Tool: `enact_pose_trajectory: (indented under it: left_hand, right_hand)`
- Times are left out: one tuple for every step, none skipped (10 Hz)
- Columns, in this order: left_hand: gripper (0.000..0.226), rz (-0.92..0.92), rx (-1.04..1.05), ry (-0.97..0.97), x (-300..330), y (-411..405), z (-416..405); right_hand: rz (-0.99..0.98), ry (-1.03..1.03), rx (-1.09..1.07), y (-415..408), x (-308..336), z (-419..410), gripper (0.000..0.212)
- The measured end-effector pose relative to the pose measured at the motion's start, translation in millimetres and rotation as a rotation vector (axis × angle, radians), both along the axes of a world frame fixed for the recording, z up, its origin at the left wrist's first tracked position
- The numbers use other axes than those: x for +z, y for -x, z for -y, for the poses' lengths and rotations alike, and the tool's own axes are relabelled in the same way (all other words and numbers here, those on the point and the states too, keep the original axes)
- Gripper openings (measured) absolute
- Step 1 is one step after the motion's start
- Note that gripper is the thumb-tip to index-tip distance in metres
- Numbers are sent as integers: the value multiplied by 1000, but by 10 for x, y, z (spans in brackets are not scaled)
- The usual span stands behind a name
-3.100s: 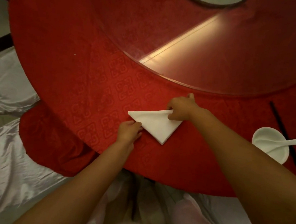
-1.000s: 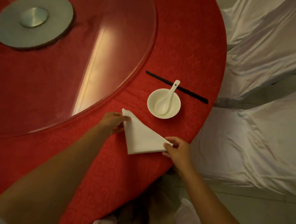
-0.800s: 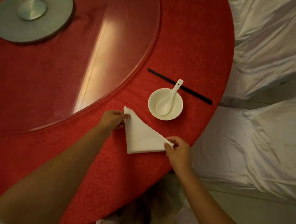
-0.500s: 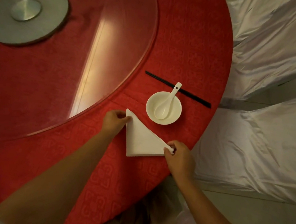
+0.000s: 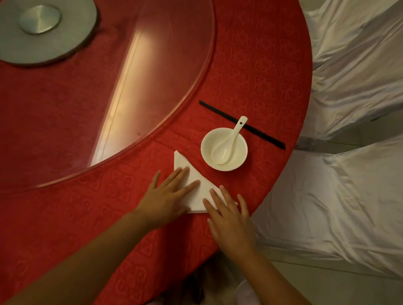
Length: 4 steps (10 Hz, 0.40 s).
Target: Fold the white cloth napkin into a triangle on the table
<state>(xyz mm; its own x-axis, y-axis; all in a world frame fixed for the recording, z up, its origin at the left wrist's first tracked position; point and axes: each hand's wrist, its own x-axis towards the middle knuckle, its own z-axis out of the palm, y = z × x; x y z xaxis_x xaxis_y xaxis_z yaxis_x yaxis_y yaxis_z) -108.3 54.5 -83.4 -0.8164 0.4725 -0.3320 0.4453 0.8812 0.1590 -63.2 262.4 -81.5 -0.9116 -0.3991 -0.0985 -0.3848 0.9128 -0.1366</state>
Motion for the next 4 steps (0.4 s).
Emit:
enact_pose_trajectory:
  left_hand:
    - [71, 41, 31, 46, -23, 28, -38]
    - [74, 101, 39, 73, -9, 68, -55]
    - [76, 142, 24, 104, 104, 85, -72]
    - [80, 149, 48, 47, 256, 73, -59]
  right_hand:
    - [90, -55, -12, 10, 34, 13, 52]
    - [165, -51, 16, 42, 35, 15, 51]
    - [231, -21, 34, 93, 81, 2, 51]
    - [203, -2, 40, 198, 211, 57, 47]
